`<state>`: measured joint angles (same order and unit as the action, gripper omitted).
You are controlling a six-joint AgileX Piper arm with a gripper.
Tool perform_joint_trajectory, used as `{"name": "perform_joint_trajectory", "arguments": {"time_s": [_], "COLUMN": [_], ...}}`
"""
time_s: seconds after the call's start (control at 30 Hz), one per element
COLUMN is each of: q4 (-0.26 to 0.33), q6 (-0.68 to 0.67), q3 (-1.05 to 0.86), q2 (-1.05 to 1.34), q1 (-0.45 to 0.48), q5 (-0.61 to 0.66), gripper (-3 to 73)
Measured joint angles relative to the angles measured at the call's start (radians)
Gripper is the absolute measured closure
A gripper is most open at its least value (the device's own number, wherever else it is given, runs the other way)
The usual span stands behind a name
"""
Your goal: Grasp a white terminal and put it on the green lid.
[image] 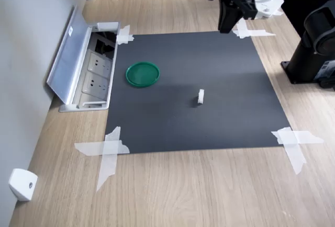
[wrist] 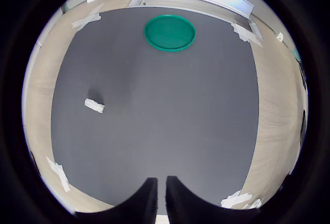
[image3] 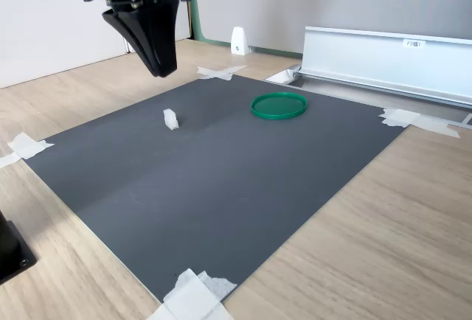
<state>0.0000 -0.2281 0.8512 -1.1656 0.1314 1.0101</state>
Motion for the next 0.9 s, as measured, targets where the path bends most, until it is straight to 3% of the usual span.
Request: {"name": "perform_joint_trajectory", "arguments": {"time_s": [0.13,0.33,0.43,0.73,0.9], "q4": [0.015,0.013,0.0,-0.034,-0.06], "q6": [-0.026,0.013,0.064,0.135,0.193], "q3": [0.0,0.007,0.007,0.007,0.007], "q2": [-0.02,-0.047,-0.078,-0.242,-0.302], "q1": [-0.026,-0.182,-0.227,-0.397,-0.416], "q5": [-0.02,-0.03,-0.068,-0.195,-0.237], "gripper": [44.5,19.0,9.8,5.2,5.2]}}
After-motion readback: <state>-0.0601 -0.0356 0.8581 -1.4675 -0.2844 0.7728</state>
